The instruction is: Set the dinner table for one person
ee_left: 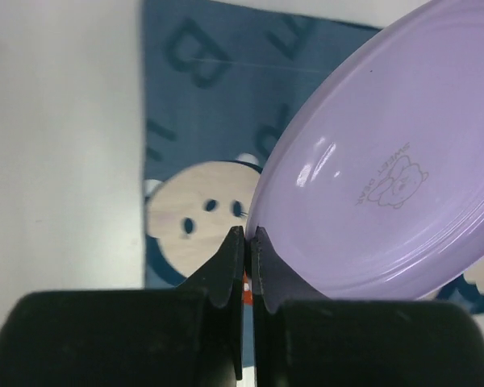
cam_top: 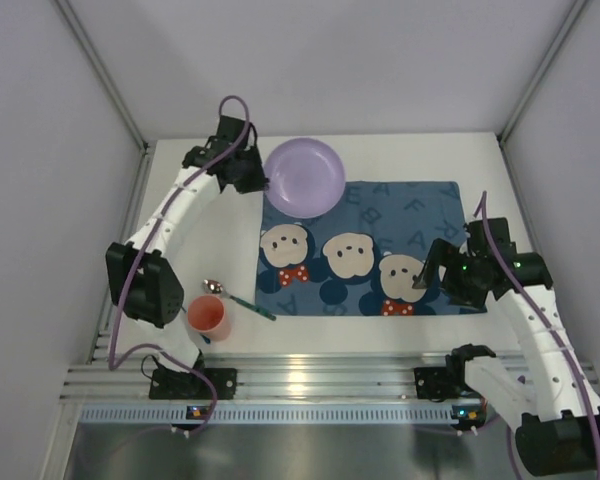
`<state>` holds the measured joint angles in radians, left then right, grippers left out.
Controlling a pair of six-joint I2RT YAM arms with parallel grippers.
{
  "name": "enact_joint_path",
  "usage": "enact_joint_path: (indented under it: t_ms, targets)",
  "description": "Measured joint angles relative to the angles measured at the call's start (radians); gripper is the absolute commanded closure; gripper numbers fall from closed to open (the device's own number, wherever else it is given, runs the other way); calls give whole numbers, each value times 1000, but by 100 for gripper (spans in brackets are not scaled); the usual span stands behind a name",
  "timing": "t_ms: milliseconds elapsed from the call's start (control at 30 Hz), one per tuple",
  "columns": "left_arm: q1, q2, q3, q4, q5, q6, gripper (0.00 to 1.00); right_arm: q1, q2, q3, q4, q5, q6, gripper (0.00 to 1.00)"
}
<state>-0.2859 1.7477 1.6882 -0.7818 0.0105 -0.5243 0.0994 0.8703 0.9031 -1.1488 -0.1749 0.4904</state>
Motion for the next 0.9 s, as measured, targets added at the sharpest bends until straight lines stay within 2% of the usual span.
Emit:
enact_joint_path:
  t_ms: [100, 200, 433, 567, 600, 633, 700, 733, 767, 800, 867, 900]
  targets:
    - [-115, 29, 9, 27, 52, -13, 100, 0, -17, -2, 0, -3, 0, 0]
    - [-183, 99, 10, 48, 88, -20, 100, 0, -39, -12, -5, -5, 0, 0]
    - [-281, 322, 60, 82, 161, -26, 100, 0, -110, -29, -34, -5, -1, 0]
    - [-319, 396, 90, 82, 180, -29, 100, -2, -153, -46, -62, -5, -1, 0]
    - [-325, 406, 96, 81, 183, -31, 93, -2, -164, -48, -75, -4, -1, 0]
    - [-330, 412, 97, 82, 184, -32, 76, -2, -172, -53, -79, -4, -1, 0]
    - [-334, 415, 97, 80, 188, -27, 52, -3, -190, -61, -92, -3, 0, 0]
    - [-335, 415, 97, 80, 188, -30, 45, -3, -196, -66, -96, -4, 0, 0]
    - [-334, 414, 97, 80, 187, -29, 33, -3, -202, -70, -100, -4, 0, 0]
    - [-333, 412, 96, 79, 182, -24, 27, -3, -205, -74, -103, -4, -1, 0]
    - [-332, 403, 95, 71, 167, -25, 3, -3, -205, -79, -107, -5, 0, 0]
    - [-330, 391, 91, 64, 153, -20, 2, -3, -204, -79, -109, -6, 0, 0]
